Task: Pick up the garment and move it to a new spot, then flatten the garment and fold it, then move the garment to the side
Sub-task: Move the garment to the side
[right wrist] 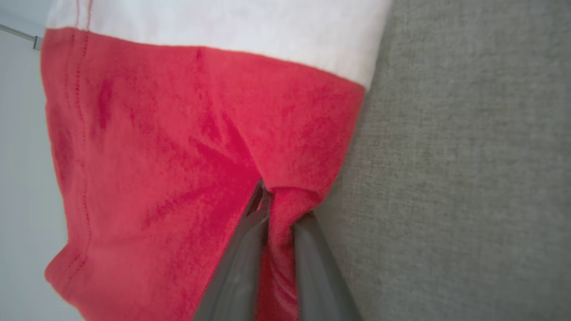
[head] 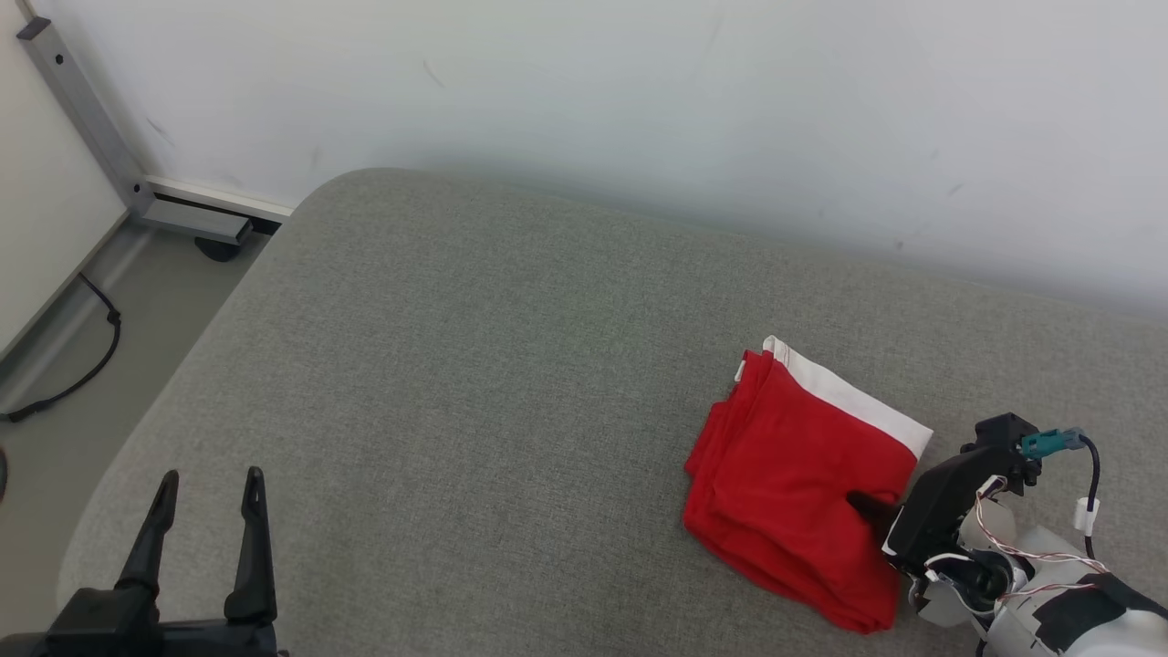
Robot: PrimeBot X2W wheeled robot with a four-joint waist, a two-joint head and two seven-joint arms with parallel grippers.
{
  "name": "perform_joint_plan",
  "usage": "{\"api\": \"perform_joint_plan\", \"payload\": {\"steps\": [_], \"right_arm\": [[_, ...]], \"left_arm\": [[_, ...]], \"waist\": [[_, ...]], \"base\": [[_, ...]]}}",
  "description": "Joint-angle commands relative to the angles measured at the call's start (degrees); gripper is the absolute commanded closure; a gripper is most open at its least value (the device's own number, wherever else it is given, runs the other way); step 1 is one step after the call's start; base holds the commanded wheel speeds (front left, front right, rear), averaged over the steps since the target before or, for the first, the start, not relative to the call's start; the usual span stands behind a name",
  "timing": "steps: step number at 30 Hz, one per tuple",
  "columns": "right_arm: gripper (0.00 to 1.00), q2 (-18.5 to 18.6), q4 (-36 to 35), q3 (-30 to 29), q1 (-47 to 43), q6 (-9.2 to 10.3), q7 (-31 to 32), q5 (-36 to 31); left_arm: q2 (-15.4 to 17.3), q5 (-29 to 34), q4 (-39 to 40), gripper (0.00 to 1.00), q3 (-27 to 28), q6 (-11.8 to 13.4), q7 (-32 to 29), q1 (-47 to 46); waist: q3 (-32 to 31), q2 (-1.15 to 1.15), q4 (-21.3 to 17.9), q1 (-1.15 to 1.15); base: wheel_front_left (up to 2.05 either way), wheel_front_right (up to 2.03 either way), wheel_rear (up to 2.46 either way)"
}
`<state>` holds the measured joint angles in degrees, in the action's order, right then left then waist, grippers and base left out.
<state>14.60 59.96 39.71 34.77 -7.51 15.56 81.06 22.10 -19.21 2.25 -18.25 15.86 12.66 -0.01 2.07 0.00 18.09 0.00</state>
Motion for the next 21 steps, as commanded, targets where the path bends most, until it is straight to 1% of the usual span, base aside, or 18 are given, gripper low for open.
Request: {"api": "perform_joint_plan", "payload": {"steps": [1,8,10,16,21], "right_arm": [[1.00,-0.3,-0.2,0.3,-0.5,0.05,-0.2,-0.4],[1.00,1.7,-2.8,1.1,-0.2,0.05,-1.5,-1.6],[1.00,2.9,-4.1,1.6,-0.2,0.05,-1.4,-2.1],[1.00,8.5,-8.5,2.2,-0.5,0.05,-0.2,-3.2],[1.00,13.4,-10.3,3.3,0.9,0.05,1.7,-5.3]], "left_arm": [[0.0,-0.2,-0.2,0.00,0.1,0.1,0.4,-0.3],[0.3,-0.7,-0.2,0.00,0.2,0.2,0.4,0.6],[0.4,-0.9,0.0,0.00,0.1,0.1,0.3,0.5],[0.4,-1.4,0.3,0.00,0.0,-0.1,0.4,0.2],[0.5,-1.1,0.2,0.00,-0.5,-0.2,0.1,-0.5]], "waist": [[0.0,0.00,-0.1,0.00],[-0.6,0.00,-1.7,0.00],[-0.7,0.00,-2.4,0.00],[-0.6,0.00,-6.0,0.00],[-0.3,0.00,-9.0,0.00]], "base": [[0.00,0.00,0.00],[0.00,0.00,0.00],[0.00,0.00,0.00],[0.00,0.00,0.00],[0.00,0.00,0.00]]}}
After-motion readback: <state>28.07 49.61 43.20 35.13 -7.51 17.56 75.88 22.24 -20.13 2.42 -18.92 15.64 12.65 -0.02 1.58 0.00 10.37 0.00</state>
